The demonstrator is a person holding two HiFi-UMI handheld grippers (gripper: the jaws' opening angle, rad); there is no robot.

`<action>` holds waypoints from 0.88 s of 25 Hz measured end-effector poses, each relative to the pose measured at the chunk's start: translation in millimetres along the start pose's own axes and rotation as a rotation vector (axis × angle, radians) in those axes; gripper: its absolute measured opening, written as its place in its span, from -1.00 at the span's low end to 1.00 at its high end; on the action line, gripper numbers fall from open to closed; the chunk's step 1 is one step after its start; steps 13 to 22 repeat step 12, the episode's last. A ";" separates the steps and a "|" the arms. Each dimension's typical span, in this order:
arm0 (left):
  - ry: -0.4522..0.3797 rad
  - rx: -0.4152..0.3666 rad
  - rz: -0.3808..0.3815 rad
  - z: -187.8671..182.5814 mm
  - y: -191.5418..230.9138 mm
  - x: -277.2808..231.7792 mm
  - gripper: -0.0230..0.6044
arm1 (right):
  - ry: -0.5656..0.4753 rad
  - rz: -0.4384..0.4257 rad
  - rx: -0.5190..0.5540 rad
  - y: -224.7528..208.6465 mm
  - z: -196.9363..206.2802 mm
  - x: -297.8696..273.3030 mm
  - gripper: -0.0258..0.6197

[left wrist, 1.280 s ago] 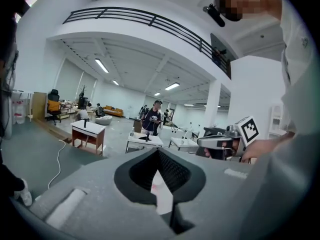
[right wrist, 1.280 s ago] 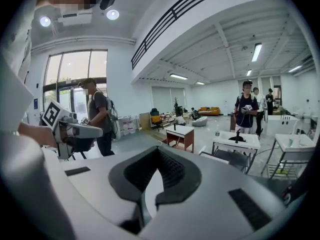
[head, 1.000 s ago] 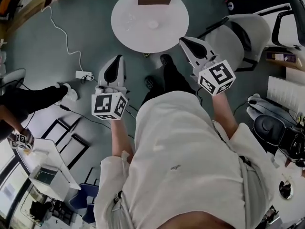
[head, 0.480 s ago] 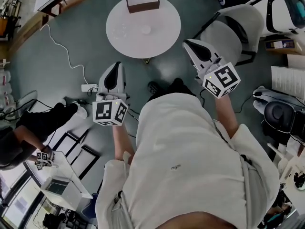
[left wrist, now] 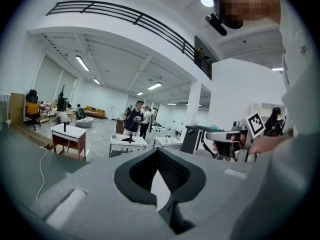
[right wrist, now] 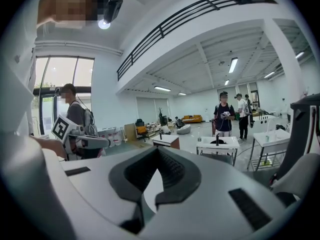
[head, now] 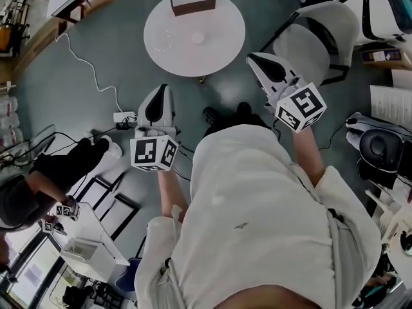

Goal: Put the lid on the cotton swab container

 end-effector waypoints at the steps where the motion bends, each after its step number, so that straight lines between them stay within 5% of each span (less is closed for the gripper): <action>1: 0.001 0.002 0.000 1.9 -1.5 0.3 -0.90 | 0.005 -0.002 0.001 -0.6 2.1 0.6 -0.90; 22: 0.006 -0.008 -0.007 6.2 -1.7 12.4 -0.90 | 0.009 -0.013 0.007 11.0 9.1 -1.7 -0.90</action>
Point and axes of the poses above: the fingertips, and each gripper's own axes: x backward along the fingers, y to its left, z out of its underside, the point moved 8 cm from there along x, backward along the fingers, and after that the axes turned 1 degree about y, right-handed, at the moved point
